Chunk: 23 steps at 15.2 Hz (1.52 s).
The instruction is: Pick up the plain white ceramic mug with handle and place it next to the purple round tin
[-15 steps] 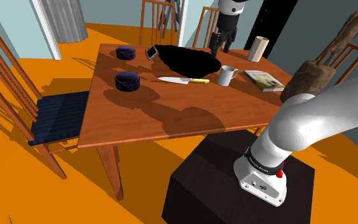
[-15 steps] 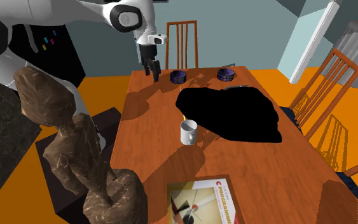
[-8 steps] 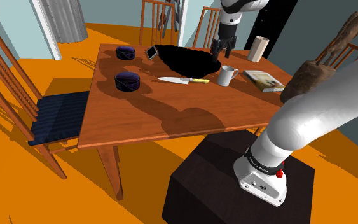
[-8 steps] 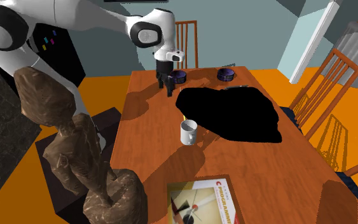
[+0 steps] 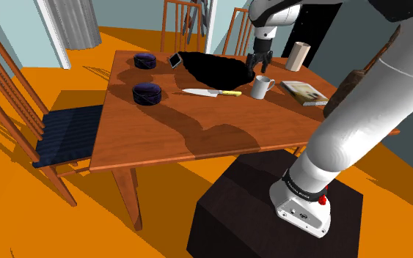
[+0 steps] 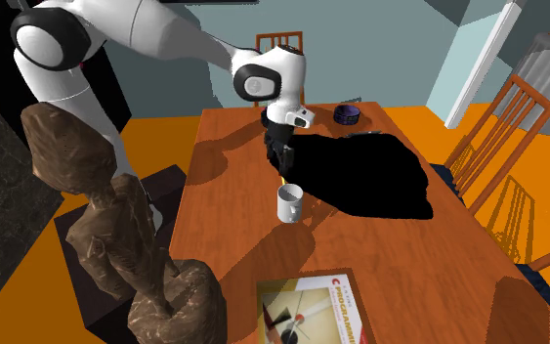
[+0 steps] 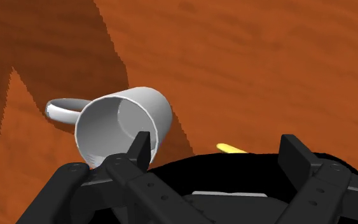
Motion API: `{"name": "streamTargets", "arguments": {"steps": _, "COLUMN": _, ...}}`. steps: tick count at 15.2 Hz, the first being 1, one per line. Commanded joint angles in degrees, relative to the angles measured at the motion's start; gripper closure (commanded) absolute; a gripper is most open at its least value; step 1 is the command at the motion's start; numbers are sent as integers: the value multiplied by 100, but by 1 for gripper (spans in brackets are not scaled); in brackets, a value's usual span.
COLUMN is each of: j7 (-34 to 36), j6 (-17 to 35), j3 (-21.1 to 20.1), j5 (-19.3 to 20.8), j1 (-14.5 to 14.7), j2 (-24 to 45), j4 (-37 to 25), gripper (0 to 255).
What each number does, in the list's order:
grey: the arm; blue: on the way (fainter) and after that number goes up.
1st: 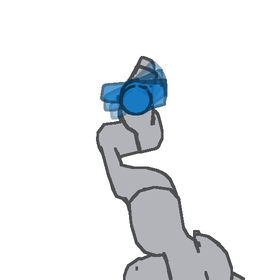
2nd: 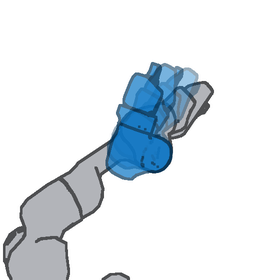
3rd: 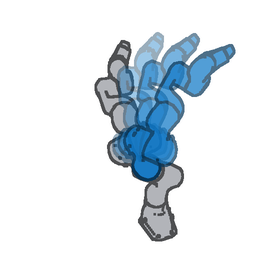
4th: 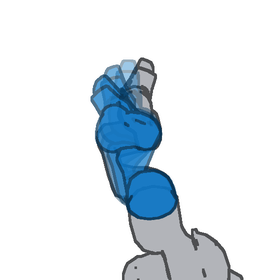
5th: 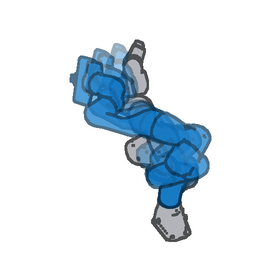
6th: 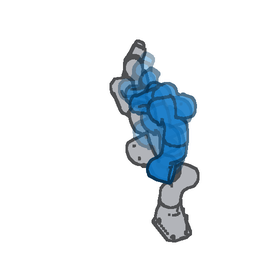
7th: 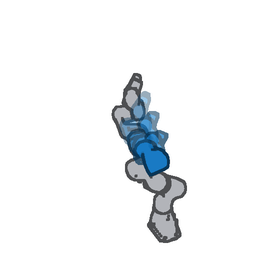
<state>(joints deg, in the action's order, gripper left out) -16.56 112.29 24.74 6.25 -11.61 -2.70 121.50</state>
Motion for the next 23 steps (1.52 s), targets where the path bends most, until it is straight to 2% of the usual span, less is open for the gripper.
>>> {"name": "streamTargets", "arguments": {"steps": 1, "j7": -202, "j6": 66, "j3": 138, "j5": -173, "j1": -110, "j2": 409, "j4": -235, "gripper": 0}}
{"name": "streamTargets", "arguments": {"steps": 4, "j7": -465, "j6": 113, "j3": 265, "j5": -443, "j1": -291, "j2": 983, "j4": -596, "gripper": 0}}
{"name": "streamTargets", "arguments": {"steps": 12, "j7": -528, "j6": 682, "j3": 259, "j5": -526, "j1": -334, "j2": 1173, "j4": -199, "gripper": 0}}
{"name": "streamTargets", "arguments": {"steps": 19, "j7": -528, "j6": 682, "j3": 259, "j5": -526, "j1": -334, "j2": 1173, "j4": -199, "gripper": 0}}
{"name": "streamTargets", "arguments": {"steps": 20, "j7": -529, "j6": 682, "j3": 259, "j5": -527, "j1": -334, "j2": 1174, "j4": -200, "gripper": 255}}
{"name": "streamTargets", "arguments": {"steps": 23, "j7": -529, "j6": 683, "j3": 259, "j5": -527, "j1": -334, "j2": 1174, "j4": -199, "gripper": 255}}
